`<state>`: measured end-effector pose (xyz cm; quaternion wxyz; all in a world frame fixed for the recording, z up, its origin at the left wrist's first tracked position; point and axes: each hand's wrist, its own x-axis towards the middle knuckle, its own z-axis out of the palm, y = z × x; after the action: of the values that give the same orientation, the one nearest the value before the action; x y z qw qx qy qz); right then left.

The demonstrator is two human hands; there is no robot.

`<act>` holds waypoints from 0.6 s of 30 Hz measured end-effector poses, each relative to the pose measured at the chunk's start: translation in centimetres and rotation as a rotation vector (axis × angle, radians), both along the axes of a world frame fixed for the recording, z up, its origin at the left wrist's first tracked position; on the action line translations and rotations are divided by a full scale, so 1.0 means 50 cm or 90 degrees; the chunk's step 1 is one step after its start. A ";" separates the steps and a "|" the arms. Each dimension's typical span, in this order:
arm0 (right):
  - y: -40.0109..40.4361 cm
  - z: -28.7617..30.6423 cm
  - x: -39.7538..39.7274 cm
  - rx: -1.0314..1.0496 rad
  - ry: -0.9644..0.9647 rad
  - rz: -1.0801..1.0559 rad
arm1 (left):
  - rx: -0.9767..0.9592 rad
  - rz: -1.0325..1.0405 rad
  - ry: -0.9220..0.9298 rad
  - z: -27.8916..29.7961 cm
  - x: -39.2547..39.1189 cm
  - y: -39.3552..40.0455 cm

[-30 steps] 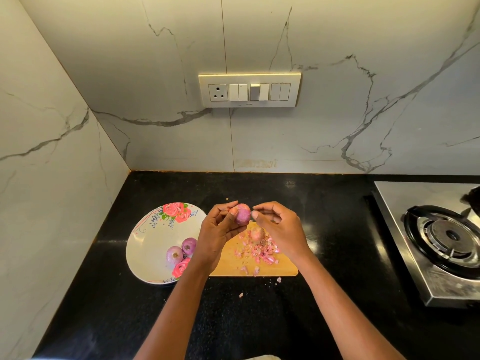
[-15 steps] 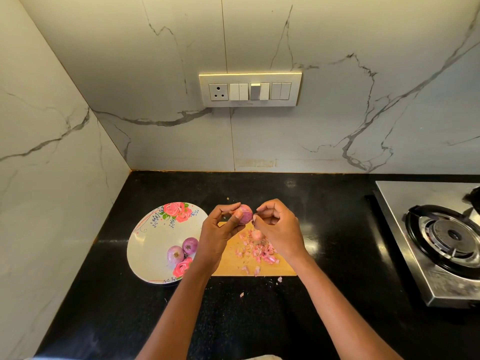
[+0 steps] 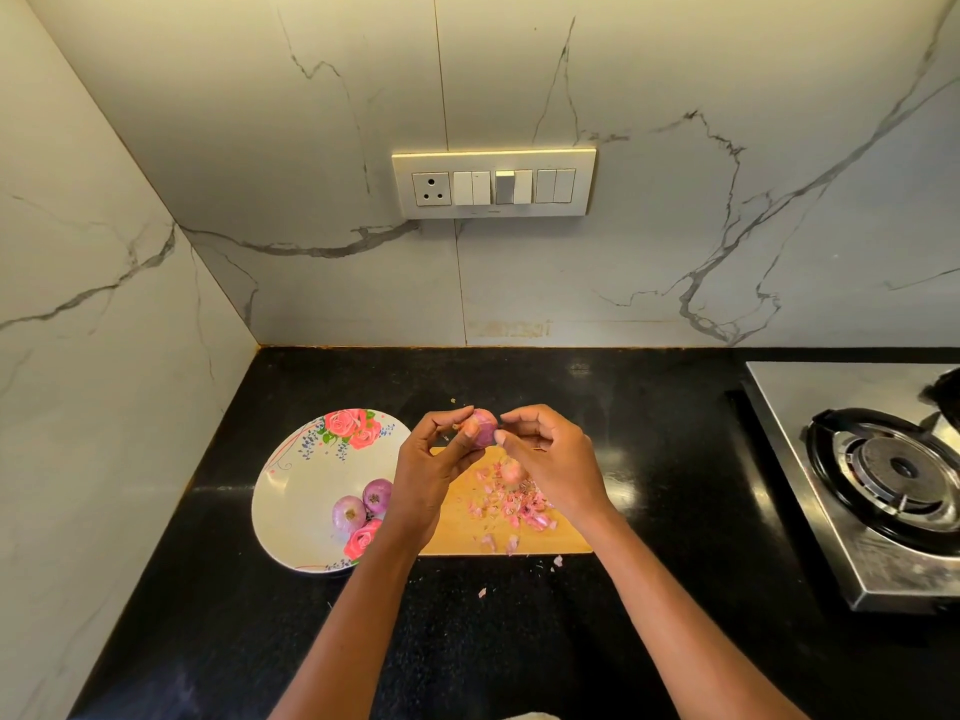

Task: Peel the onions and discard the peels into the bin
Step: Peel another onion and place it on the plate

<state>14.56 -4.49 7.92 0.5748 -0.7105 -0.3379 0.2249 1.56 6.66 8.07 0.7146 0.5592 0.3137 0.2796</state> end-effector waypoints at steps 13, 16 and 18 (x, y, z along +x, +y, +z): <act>0.005 0.000 -0.007 0.014 -0.010 -0.051 | -0.026 -0.007 -0.006 0.001 0.002 -0.006; 0.006 -0.009 -0.002 -0.008 -0.029 -0.065 | -0.041 -0.018 -0.010 -0.001 0.003 -0.010; 0.006 -0.014 0.006 -0.038 -0.053 -0.073 | -0.049 -0.021 -0.013 0.002 0.004 -0.012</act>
<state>14.86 -4.21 7.20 0.5508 -0.7543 -0.3133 0.1718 1.78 6.04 8.15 0.7432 0.5338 0.3077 0.2609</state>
